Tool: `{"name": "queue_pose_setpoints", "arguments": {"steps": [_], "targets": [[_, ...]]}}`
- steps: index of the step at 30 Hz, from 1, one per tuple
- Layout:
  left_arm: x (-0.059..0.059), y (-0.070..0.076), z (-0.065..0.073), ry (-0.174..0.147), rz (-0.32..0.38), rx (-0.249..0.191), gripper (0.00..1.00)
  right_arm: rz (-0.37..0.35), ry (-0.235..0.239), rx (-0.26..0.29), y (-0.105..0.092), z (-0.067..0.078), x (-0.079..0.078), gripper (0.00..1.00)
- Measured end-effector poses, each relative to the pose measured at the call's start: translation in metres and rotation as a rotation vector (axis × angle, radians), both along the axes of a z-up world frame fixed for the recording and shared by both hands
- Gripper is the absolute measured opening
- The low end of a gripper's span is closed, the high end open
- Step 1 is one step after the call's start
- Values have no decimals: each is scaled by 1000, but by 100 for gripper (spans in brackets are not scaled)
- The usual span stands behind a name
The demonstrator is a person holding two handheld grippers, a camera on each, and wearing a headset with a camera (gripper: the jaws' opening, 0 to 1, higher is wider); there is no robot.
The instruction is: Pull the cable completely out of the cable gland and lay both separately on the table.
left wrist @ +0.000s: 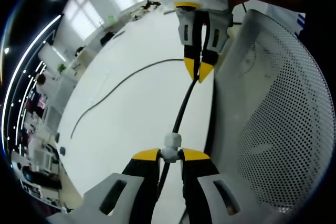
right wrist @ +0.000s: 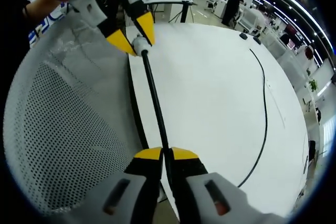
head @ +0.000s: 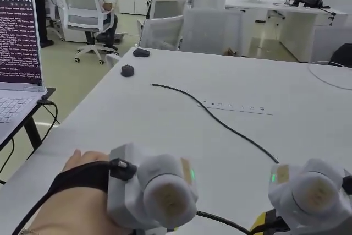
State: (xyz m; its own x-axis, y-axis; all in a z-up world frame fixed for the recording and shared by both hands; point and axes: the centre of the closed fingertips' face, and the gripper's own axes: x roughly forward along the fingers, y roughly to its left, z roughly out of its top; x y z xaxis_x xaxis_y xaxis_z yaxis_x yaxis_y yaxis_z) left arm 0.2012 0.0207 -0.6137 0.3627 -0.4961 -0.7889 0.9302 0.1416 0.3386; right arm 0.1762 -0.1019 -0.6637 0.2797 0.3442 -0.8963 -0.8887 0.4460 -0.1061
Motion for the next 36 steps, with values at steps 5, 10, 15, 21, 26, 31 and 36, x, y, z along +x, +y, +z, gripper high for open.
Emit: {"name": "queue_pose_setpoints", "arguments": {"steps": [5,10,15,21,26,31,36], "targets": [[-2,-4,-2,-2,-13,5,16,50,-15,-77,-8,-6,-3,9],[-5,-8,-1,-3,-21,1,16,94,-44,-9,18,10,-4,21],[-7,-12,-1,-4,-28,0,16,156,-107,111,62,37,-3,19],[-12,-16,1,-12,-48,1,16,201,-180,199,93,61,3,13],[-11,-13,1,-17,-42,4,16,231,-179,159,88,49,2,4],[-11,-7,2,-17,-29,1,16,195,-160,153,74,42,1,3],[-8,-2,2,-23,-20,10,16,157,-143,99,54,29,2,3]]}}
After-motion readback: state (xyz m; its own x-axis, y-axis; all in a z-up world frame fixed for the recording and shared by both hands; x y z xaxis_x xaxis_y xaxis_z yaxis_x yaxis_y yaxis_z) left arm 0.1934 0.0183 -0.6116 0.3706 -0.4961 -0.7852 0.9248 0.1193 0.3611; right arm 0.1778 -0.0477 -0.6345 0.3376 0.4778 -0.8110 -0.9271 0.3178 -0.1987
